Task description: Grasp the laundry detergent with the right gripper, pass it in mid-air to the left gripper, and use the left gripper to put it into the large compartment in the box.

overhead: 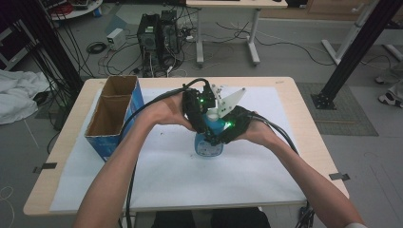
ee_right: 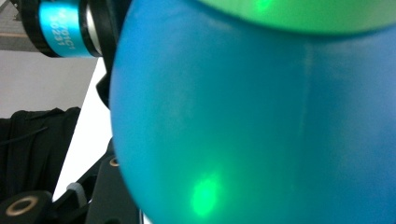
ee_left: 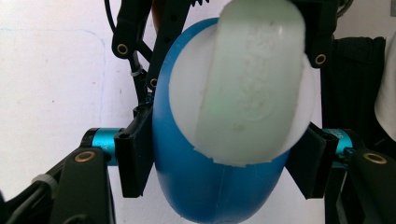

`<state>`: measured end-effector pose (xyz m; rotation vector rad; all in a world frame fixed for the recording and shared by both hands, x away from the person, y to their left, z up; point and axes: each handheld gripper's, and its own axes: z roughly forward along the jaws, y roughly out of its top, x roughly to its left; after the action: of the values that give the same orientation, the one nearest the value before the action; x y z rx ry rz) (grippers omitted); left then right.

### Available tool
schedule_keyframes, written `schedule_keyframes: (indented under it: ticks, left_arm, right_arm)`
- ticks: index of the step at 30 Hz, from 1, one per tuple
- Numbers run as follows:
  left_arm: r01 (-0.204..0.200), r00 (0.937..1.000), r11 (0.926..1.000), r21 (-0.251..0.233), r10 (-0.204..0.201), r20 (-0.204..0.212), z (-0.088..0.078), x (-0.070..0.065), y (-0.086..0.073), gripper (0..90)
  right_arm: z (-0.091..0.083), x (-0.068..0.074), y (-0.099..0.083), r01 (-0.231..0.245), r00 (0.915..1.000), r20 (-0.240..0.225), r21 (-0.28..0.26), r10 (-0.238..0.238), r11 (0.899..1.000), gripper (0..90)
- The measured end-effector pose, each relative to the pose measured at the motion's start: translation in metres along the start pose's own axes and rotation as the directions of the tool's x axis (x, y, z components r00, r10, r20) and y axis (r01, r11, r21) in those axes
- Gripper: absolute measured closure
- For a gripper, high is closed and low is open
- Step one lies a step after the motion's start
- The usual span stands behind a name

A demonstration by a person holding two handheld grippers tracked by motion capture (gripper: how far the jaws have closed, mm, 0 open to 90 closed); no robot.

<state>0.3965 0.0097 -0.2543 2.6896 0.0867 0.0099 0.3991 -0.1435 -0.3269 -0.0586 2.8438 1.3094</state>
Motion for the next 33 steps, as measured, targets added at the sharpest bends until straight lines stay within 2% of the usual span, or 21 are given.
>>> schedule_keyframes:
  ticks: [26, 27, 29, 33]
  left_arm:
    - [-0.015, 0.9999, 0.9999, 0.0, 0.015, 0.003, 0.0, 0.0001, 0.0021, 37.1]
    - [-0.033, 0.9995, 0.9994, 0.009, 0.033, -0.002, -0.0008, 0.0001, 0.0025, 37.3]
    - [-0.012, 0.9999, 0.9999, -0.006, 0.012, 0.007, -0.0009, -0.0006, 0.0018, 37.5]
    - [-0.022, 0.9996, 0.9997, -0.006, 0.022, 0.016, -0.0013, -0.0007, 0.0012, 38.0]
  right_arm:
    - [0.0009, -0.0004, -0.0002, 0.002, 0.9999, -0.011, 0.005, -0.002, 1.0, 46.0]
    - [0.0008, 0.0, -0.0003, 0.0, 0.9999, -0.012, 0.007, 0.001, 1.0, 45.9]
    - [0.0005, -0.0001, -0.0003, 0.0, 0.9999, -0.013, 0.0, 0.0, 1.0, 45.8]
    - [0.001, 0.0008, 0.0002, -0.001, 0.9998, -0.019, -0.003, 0.001, 1.0, 45.7]
